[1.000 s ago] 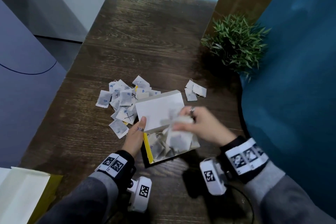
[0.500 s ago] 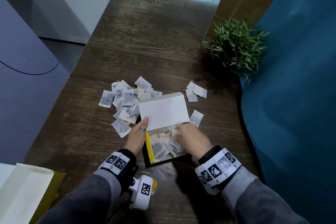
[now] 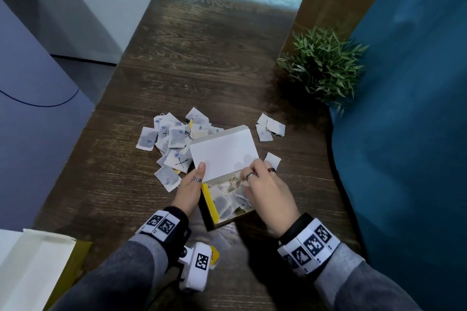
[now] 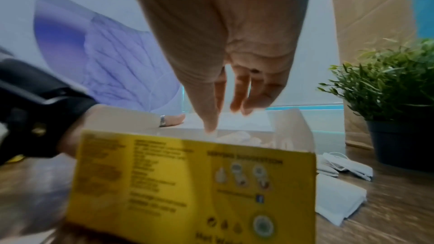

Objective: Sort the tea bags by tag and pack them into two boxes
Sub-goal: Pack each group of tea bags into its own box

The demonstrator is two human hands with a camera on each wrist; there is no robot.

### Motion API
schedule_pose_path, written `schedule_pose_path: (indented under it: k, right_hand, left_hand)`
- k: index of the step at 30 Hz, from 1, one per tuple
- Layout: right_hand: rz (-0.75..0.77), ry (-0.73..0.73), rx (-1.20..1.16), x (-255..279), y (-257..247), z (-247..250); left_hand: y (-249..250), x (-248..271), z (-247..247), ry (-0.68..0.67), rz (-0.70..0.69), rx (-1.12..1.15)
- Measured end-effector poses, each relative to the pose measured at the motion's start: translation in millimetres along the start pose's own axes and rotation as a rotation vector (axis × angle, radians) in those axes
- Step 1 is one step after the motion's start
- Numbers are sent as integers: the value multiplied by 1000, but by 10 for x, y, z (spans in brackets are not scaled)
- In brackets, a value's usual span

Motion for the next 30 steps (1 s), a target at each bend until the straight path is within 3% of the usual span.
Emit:
schedule_pose_path:
  k: [2,5,6,8,10,12,13,16,18,21,26,30]
  right_hand:
    - [55,9,61,60,-111,-10]
    - [15,-309,61,169,-155,-246]
    - [0,-336,63,186,-130,-276]
    - [-5,-256,45,184,-115,-222]
    - [-12,-85,-21,214,-127,-99]
    - [12,119,-195,322,-140,45]
    - [34,126,-291,375,-175,88]
    - [190,-125,-422,519,-418,-88]
    - [330,-277,-360,628,-586,-342]
    - [396,-350,-154,718,-666,-681]
    - [176,-451,-154,680,-456,-690]
    - [-29,-624,-571,650,47,-414]
  left_hand:
    - [18,16,-7,-1,-3,-1]
    - [21,15,-16,1,0,11]
    - [30,17,-15,1,-3,9]
    - [46,12,-1,4,-4,9]
    - [44,9,2,-16,11,5]
    - [37,5,16,-32,23,-7]
    - [37,2,24,-40,28,-11]
    - [65,11,21,-46,22,-29]
    - [61,1,27,-36,26,-35]
    - [53,2,35,-39,40,-50]
    - [33,-8,51,-26,44,-40]
    - [26,2,63,-22,59,-35]
Point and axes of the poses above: each hand's wrist, its own x-axis away from the middle knuckle, its own z-axis out of the back of the hand, y = z × x, the point moved 6 cm from there along -x, towards the middle knuckle, and after that the axes turned 6 degrees about x, right-handed, at the moved point
